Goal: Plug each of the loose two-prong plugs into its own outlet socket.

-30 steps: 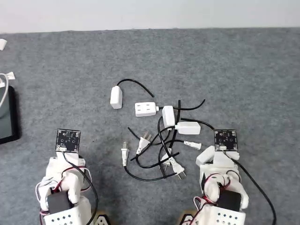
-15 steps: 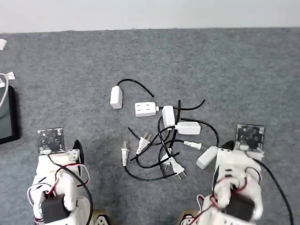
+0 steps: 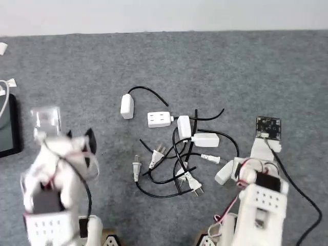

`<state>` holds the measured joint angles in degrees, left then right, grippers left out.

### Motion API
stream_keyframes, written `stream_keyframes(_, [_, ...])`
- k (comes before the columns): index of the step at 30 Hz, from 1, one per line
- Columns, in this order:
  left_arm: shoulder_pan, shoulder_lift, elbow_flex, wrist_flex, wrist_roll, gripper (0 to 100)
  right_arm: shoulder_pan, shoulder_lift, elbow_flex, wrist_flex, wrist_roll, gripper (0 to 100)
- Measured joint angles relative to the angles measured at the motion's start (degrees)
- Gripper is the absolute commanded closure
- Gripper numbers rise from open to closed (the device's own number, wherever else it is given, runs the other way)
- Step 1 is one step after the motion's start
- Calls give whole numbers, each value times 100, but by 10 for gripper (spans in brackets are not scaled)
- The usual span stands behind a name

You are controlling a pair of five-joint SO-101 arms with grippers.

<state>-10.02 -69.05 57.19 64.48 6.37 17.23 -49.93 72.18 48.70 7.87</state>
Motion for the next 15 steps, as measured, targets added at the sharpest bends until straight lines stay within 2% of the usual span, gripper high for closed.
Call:
stream_keyframes(7, [1116,3640,-2251,-123,607,877,703,1064,-440,-334,-114,990])
stream_keyframes(15, [1714,6558,-2892,-1767,633,880,1002,1433,-642,-475,-158,990])
